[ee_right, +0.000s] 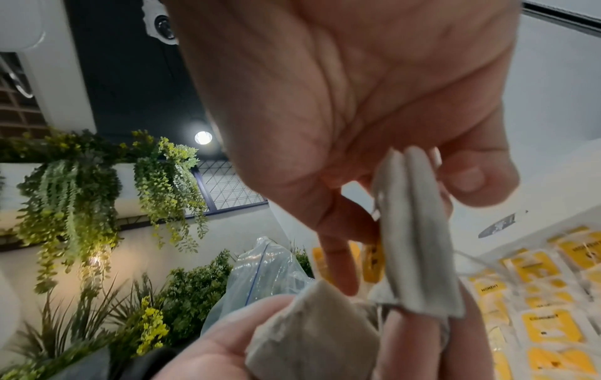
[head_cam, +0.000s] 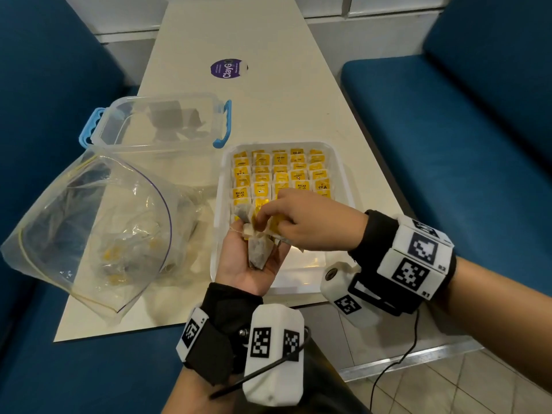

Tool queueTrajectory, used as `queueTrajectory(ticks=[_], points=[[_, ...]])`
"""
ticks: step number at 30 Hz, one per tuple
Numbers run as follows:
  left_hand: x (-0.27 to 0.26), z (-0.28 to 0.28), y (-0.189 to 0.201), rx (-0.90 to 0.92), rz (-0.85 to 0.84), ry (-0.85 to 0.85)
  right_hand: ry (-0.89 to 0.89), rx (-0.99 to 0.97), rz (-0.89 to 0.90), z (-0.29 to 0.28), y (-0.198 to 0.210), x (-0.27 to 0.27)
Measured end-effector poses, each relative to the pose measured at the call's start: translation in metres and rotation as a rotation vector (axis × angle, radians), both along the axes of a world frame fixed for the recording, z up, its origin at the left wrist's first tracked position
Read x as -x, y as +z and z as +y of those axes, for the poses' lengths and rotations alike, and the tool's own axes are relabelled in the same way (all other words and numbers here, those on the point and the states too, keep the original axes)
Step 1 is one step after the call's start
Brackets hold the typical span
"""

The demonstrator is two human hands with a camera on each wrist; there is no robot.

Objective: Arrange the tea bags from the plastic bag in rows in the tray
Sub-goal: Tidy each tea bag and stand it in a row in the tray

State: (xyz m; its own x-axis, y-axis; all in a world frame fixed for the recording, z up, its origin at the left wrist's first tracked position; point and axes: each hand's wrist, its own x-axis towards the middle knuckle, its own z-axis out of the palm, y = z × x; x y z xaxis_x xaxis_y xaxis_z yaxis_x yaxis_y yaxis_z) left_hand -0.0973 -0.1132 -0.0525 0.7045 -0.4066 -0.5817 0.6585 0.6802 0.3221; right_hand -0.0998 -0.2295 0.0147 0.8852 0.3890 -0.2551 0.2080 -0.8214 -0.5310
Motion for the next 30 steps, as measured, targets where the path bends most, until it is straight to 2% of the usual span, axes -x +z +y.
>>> queueTrajectory(ticks=[6,13,16,30], points=[[0.000,-0.003,0.000,-0.043,-0.011,-0.048,-0.006,0.056,-0.002,0.000,-0.001,0.003],[0.000,-0.002,0.001,-0.036,-0.047,-0.013,-0.037,-0.028,-0.041,-0.006,0.001,0.004],[-0.001,0.000,0.001,-0.027,-0.025,-0.003,-0.074,-0.109,-0.050,-0.013,0.004,0.004],[0.000,0.002,0.003,0.030,0.033,0.007,-0.232,-0.220,-0.059,-0.013,0.002,0.000]])
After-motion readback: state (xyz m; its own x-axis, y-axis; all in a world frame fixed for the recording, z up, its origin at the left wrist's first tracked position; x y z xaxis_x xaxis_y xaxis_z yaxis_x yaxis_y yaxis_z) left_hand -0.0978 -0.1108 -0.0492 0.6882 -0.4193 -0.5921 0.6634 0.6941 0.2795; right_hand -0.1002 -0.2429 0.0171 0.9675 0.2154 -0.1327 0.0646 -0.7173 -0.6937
